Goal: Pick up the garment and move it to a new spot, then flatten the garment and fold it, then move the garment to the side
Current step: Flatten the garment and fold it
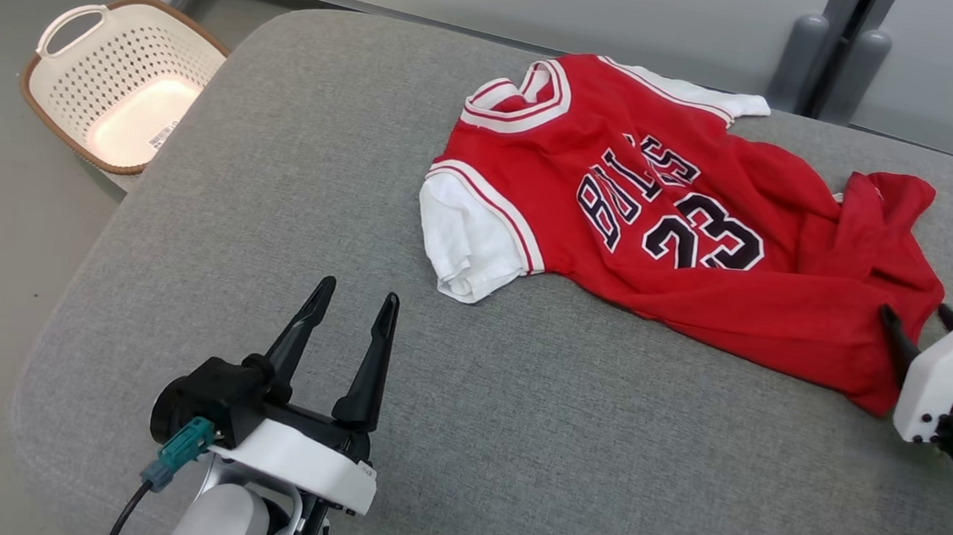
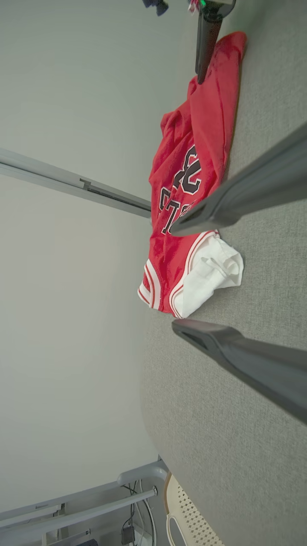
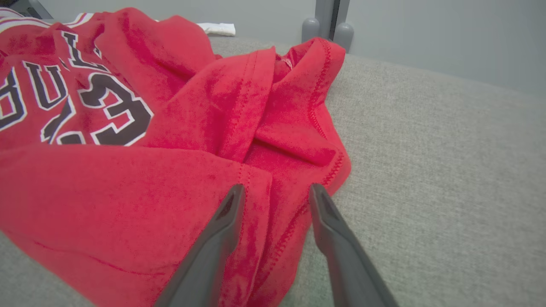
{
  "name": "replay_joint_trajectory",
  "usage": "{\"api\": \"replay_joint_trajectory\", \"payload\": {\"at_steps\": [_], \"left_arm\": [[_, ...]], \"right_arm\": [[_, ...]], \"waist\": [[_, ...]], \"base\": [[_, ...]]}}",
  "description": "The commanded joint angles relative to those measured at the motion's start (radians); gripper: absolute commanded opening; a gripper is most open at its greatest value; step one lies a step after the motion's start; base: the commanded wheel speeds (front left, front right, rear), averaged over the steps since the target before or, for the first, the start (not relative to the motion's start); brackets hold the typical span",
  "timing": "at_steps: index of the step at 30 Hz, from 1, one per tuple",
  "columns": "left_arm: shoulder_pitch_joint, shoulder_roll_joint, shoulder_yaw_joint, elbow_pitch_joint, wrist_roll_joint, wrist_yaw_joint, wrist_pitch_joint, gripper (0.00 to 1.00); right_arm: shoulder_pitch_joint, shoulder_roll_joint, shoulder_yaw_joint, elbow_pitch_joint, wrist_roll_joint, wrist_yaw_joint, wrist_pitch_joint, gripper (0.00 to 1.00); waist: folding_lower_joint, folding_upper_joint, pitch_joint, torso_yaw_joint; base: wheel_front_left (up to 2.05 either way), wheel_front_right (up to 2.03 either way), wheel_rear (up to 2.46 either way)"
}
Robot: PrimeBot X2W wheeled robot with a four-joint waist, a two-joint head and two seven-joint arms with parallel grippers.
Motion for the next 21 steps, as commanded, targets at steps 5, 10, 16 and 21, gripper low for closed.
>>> {"api": "replay_joint_trajectory", "payload": {"at_steps": [5, 10, 16, 21], "left_arm": [[-0.024, 0.003, 0.008, 0.004, 0.005, 0.006, 0.0, 1.0], [-0.013, 0.003, 0.036, 0.009, 0.021, 0.005, 0.0, 1.0], [0.024, 0.003, 0.079, 0.014, 0.037, -0.004, 0.0, 1.0], [0.057, 0.003, 0.099, 0.012, 0.044, -0.009, 0.0, 1.0]], "right_arm": [[-0.025, 0.014, -0.002, 0.078, -0.064, 0.0, -0.11, 1.0], [0.003, 0.052, -0.018, 0.085, -0.049, 0.0, -0.239, 1.0], [0.095, 0.086, -0.005, 0.019, -0.045, 0.0, -0.346, 1.0], [0.224, 0.12, -0.025, -0.083, -0.039, -0.001, -0.37, 1.0]], "waist": [[0.0, 0.0, -0.009, -0.029], [0.0, 0.0, -0.05, -0.071], [0.0, 0.0, -0.117, -0.13], [0.0, 0.0, -0.158, -0.164]], "base": [[0.0, 0.0, 0.0], [0.0, 0.0, 0.0], [0.0, 0.0, 0.0], [0.0, 0.0, 0.0]]}}
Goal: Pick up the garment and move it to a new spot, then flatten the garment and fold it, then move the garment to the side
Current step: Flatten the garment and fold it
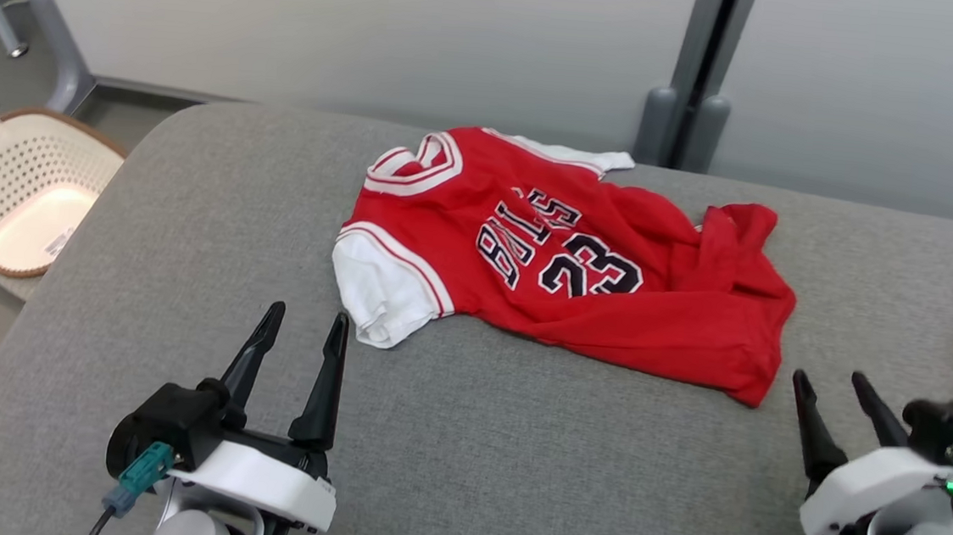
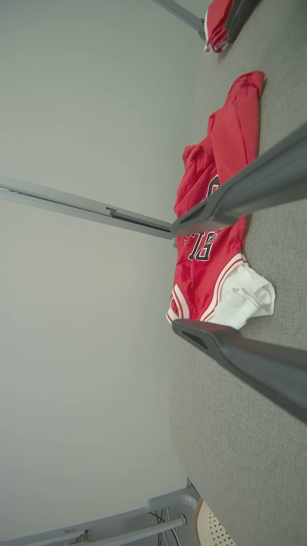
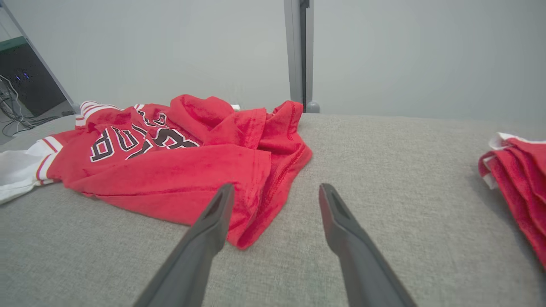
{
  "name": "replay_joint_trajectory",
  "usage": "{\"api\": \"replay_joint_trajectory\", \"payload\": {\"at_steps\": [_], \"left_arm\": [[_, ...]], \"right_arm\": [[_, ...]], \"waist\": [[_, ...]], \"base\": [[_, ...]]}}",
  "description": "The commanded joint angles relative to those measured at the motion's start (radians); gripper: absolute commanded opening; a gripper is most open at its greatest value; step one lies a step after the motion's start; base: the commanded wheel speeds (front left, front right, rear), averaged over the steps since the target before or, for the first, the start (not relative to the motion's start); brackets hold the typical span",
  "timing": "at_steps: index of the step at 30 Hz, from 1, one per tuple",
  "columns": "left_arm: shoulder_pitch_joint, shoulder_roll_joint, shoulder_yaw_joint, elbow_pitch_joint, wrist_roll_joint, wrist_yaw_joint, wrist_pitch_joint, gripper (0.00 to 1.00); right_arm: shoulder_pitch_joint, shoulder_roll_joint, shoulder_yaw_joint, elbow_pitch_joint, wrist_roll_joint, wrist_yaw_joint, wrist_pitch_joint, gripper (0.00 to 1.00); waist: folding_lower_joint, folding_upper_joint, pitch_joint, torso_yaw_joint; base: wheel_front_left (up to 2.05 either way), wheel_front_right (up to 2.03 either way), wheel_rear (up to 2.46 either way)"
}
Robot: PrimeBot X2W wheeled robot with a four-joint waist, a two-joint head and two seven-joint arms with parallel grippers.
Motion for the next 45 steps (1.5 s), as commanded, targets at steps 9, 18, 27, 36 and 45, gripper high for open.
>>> {"api": "replay_joint_trajectory", "payload": {"at_steps": [9, 18, 27, 36, 45], "left_arm": [[0.037, 0.004, 0.01, -0.003, 0.013, -0.009, 0.0, 1.0], [0.02, 0.004, -0.01, -0.005, 0.008, -0.017, 0.001, 1.0], [-0.029, 0.004, -0.037, -0.003, -0.011, -0.012, 0.001, 1.0], [-0.049, 0.004, -0.052, 0.0, -0.016, -0.007, 0.001, 1.0], [-0.064, 0.004, -0.056, 0.004, -0.021, 0.0, 0.001, 1.0]], "right_arm": [[0.18, 0.071, -0.103, -0.181, -0.062, -0.001, -0.007, 1.0], [0.14, 0.073, -0.092, -0.199, 0.008, -0.001, 0.044, 1.0], [0.025, 0.015, -0.08, -0.142, 0.099, 0.0, 0.151, 1.0], [-0.027, -0.011, -0.061, -0.095, 0.151, 0.0, 0.173, 1.0], [-0.05, -0.027, -0.018, -0.079, 0.204, 0.0, 0.178, 0.0]], "waist": [[0.0, 0.0, -0.032, -0.041], [0.0, 0.0, -0.007, -0.018], [0.0, 0.0, 0.071, 0.042], [0.0, 0.0, 0.108, 0.08], [0.0, 0.0, 0.116, 0.087]], "base": [[0.0, 0.0, 0.0], [0.0, 0.0, 0.0], [0.0, 0.0, 0.0], [0.0, 0.0, 0.0], [0.0, 0.0, 0.0]]}}
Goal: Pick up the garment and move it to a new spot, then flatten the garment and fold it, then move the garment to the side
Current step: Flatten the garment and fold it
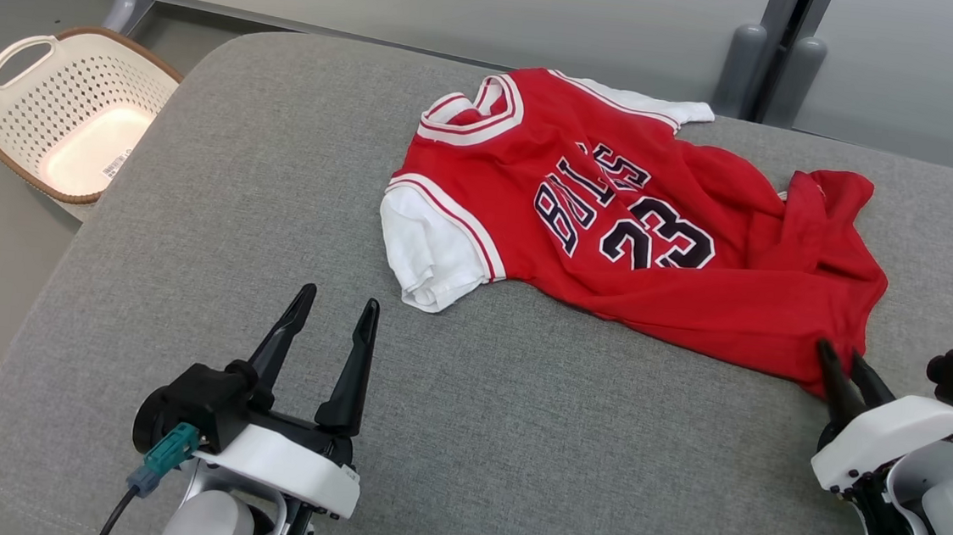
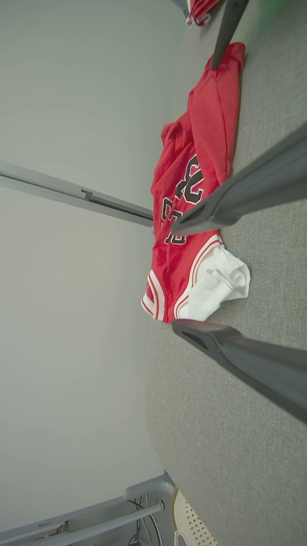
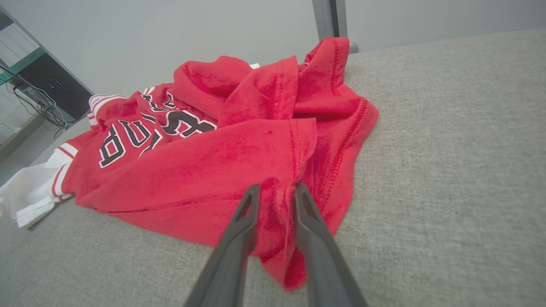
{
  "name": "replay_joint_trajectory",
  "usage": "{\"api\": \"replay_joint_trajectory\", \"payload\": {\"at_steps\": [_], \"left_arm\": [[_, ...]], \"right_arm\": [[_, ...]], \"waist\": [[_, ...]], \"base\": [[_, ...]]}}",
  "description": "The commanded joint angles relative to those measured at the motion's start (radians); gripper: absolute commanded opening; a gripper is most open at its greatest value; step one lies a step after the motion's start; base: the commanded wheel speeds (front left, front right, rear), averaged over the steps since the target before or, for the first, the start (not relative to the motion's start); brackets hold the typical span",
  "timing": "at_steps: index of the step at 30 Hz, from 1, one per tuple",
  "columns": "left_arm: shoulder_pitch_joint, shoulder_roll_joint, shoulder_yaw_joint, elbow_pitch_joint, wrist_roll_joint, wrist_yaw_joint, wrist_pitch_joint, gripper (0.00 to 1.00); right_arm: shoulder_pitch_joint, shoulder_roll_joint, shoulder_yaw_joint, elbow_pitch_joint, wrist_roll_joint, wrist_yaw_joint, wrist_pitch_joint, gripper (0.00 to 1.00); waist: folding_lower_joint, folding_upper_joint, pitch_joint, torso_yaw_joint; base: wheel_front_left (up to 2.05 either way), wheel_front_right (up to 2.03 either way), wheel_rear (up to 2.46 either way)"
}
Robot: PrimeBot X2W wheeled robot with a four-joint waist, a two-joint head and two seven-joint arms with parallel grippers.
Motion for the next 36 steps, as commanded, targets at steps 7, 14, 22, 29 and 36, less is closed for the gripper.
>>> {"api": "replay_joint_trajectory", "payload": {"at_steps": [7, 14, 22, 29, 36], "left_arm": [[-0.008, 0.004, 0.017, 0.013, 0.003, 0.006, 0.001, 1.0], [-0.018, 0.003, 0.052, 0.044, 0.019, 0.001, 0.001, 1.0], [-0.074, 0.01, 0.063, 0.192, 0.045, -0.015, 0.001, 1.0], [-0.19, 0.011, 0.05, 0.418, 0.035, -0.008, 0.055, 1.0], [-0.235, 0.012, 0.03, 0.503, 0.027, -0.018, 0.031, 1.0]], "right_arm": [[-0.01, -0.021, 0.037, -0.002, 0.026, 0.0, -0.036, 0.0], [0.027, -0.035, 0.062, -0.041, 0.045, 0.0, -0.061, 0.0], [0.08, -0.065, 0.094, -0.116, 0.039, 0.0, -0.055, 0.0], [0.056, -0.062, 0.081, -0.127, 0.011, 0.0, -0.05, 0.0], [0.021, -0.055, 0.039, -0.089, -0.027, 0.0, -0.048, 0.0]], "waist": [[0.0, 0.0, -0.017, -0.018], [0.0, 0.0, -0.038, -0.051], [0.0, 0.0, -0.042, -0.123], [0.0, 0.0, -0.018, -0.181], [0.0, 0.0, -0.005, -0.207]], "base": [[0.0, 0.0, 0.0], [0.0, 0.0, 0.0], [0.0, 0.0, 0.0], [0.0, 0.0, 0.0], [0.0, 0.0, 0.0]]}}
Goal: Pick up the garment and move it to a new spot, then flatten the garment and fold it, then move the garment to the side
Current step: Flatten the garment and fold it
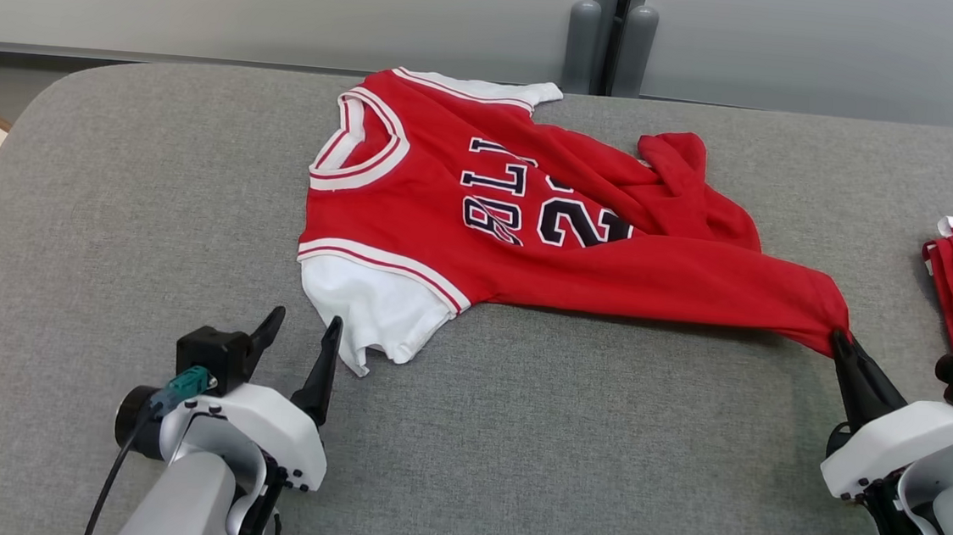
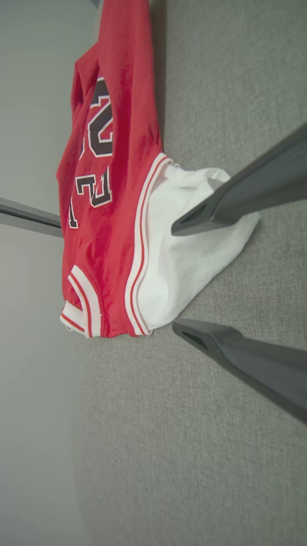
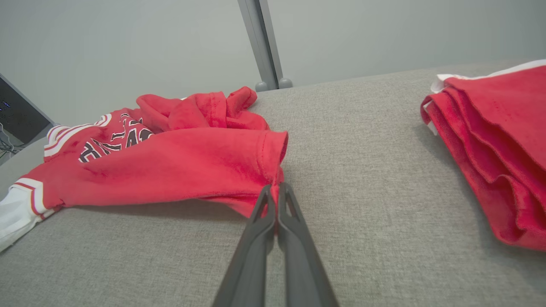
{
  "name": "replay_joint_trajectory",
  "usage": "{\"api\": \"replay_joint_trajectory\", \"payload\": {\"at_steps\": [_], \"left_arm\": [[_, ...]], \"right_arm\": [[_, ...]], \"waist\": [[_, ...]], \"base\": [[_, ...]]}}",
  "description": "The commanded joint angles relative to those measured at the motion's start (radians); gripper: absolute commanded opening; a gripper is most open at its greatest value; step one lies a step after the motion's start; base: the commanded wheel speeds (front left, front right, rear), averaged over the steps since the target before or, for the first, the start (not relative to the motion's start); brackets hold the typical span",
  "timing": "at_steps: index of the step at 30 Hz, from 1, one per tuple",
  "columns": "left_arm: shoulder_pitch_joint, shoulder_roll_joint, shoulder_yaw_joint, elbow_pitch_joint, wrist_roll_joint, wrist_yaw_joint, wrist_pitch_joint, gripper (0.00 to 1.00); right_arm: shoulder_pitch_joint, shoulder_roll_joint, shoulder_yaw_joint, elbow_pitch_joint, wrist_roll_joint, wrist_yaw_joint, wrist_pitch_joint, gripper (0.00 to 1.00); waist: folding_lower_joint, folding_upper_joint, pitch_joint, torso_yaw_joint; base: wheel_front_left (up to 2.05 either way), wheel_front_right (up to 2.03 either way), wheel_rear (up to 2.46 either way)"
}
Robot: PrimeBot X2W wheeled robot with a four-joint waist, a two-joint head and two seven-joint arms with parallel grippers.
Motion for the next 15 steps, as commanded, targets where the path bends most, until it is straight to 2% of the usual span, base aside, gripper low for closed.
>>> {"api": "replay_joint_trajectory", "payload": {"at_steps": [1, 7, 15], "left_arm": [[-0.006, 0.007, -0.003, 0.008, -0.004, -0.004, -0.006, 1.0], [0.013, 0.004, -0.047, 0.058, -0.021, -0.011, -0.008, 1.0], [-0.016, 0.0, -0.131, 0.101, -0.102, -0.017, 0.025, 1.0]], "right_arm": [[-0.011, 0.002, -0.003, 0.004, -0.008, 0.0, -0.002, 0.0], [-0.011, 0.017, -0.009, 0.013, -0.02, 0.0, -0.002, 0.0], [-0.011, 0.014, 0.0, 0.009, -0.032, 0.0, 0.01, 0.0]], "waist": [[0.0, 0.0, -0.001, 0.0], [0.0, 0.0, -0.01, 0.01], [0.0, 0.0, -0.023, 0.009]], "base": [[0.0, 0.0, 0.0], [0.0, 0.0, 0.0], [0.0, 0.0, 0.0]]}}
